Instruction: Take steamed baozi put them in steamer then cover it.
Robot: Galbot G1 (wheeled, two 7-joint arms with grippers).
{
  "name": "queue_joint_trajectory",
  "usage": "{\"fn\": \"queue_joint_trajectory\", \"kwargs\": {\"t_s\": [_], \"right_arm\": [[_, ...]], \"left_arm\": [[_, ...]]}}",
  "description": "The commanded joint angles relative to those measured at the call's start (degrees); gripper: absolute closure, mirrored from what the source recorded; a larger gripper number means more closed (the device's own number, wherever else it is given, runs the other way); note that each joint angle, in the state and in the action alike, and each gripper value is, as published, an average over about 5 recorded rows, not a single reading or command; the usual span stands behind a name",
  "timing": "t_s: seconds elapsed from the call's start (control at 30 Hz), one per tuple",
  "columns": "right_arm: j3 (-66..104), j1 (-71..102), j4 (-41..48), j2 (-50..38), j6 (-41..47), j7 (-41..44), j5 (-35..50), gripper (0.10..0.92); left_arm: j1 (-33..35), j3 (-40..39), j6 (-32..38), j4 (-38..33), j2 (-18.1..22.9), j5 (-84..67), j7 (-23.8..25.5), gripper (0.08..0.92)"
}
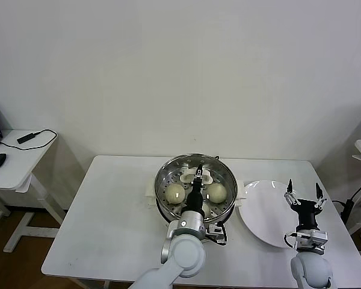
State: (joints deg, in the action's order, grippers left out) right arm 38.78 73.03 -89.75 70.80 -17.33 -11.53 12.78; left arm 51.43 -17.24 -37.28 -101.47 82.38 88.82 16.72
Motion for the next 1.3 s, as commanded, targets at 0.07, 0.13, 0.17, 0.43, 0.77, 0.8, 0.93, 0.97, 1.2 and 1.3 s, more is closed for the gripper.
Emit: {"fn": "queue_joint_trajectory", "kwargs": {"t_s": [0.07,0.13,0.17,0.43,0.77,0.8,0.93,0.97,1.2,1.3], "right_arm": [[0.0,-0.1,0.0,0.2,0.0,0.0,-0.1,0.203],[0.1,-0.1,0.0,0.2,0.0,0.0,-0.1,0.203],[0.1,-0.2,0.0,0.2,0.0,0.0,-0.1,0.203],[0.3,-0.2,0.0,0.1,-0.1,0.0,0.0,0.203],[0.2,-0.1,0.2,0.4,-0.3,0.1,-0.1,0.203],[0.2,-0.1,0.0,0.4,-0.3,0.1,-0.1,0.203],[0.0,-0.3,-0.5,0.6,-0.1,0.2,-0.1,0.203],[-0.1,-0.4,-0.6,0.7,0.0,0.3,-0.2,0.203],[-0.5,-1.5,-0.4,1.0,0.3,0.1,-0.2,0.203],[-0.4,-1.7,-0.4,1.1,0.3,0.1,-0.2,0.203]], "left_arm": [[0.0,0.0,0.3,0.4,0.3,0.3,0.1,0.813],[0.0,0.1,0.4,0.4,0.3,0.3,0.3,0.813],[0.1,0.2,0.4,0.4,0.3,0.3,0.4,0.813],[0.3,0.5,0.5,0.1,0.2,0.5,0.9,0.807],[0.7,0.8,0.7,-1.8,-0.4,0.6,1.1,0.557],[0.9,0.8,0.7,-2.3,-0.5,0.7,1.2,0.523],[1.7,0.8,0.8,-4.6,-1.2,1.0,1.6,0.412],[1.9,0.8,0.7,-5.2,-1.4,1.0,1.7,0.387],[4.9,-0.1,0.6,-11.4,-4.3,0.8,2.4,0.281],[6.4,-0.4,0.5,-15.1,-5.9,0.1,2.6,0.265]]}}
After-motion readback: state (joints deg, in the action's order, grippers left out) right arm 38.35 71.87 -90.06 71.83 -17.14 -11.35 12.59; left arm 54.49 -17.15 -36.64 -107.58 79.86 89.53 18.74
